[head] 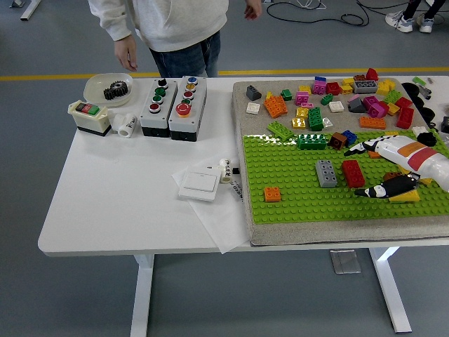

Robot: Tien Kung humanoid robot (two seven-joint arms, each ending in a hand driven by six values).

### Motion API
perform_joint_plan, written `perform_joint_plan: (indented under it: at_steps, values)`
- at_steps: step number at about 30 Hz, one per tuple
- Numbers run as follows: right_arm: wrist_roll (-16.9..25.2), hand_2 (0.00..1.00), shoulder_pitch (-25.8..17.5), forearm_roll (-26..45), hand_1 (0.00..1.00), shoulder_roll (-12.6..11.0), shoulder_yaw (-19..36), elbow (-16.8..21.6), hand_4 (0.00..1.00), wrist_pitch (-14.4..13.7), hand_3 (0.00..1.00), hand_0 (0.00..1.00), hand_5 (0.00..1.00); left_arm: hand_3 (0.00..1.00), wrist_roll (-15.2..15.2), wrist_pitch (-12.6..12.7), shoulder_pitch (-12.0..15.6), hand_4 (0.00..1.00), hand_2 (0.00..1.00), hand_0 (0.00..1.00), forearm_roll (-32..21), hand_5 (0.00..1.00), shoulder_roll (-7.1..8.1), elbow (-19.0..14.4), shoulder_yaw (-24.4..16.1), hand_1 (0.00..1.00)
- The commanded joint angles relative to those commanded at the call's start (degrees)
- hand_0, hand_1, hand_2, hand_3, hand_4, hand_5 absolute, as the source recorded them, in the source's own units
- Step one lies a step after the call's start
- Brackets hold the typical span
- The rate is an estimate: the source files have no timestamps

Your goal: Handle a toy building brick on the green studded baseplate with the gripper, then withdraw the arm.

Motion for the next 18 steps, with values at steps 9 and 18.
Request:
perform_joint_plan:
  at_steps: [9, 18]
  values:
    - [-0.4, 0.773, 5.1, -2.8, 0.762, 4.2, -6.1, -8.6, 0.947, -4.0, 0.824, 0.825, 0.334, 0.602, -0.1, 0.1, -0.1, 0.673, 0.737, 0.725, -0.9, 0.607, 0.03, -0.1, 0.5, 0.728]
    - [-2.9, 0.774, 10.4, -1.3, 0.760, 8.2, -9.7, -16.2, 0.946, -0.8, 0.823, 0.822, 0.333, 0.602, 0.2, -0.1, -0.2, 0.673, 0.737, 0.724, -0.5, 0.607, 0.15, -0.2, 0.6, 0.729]
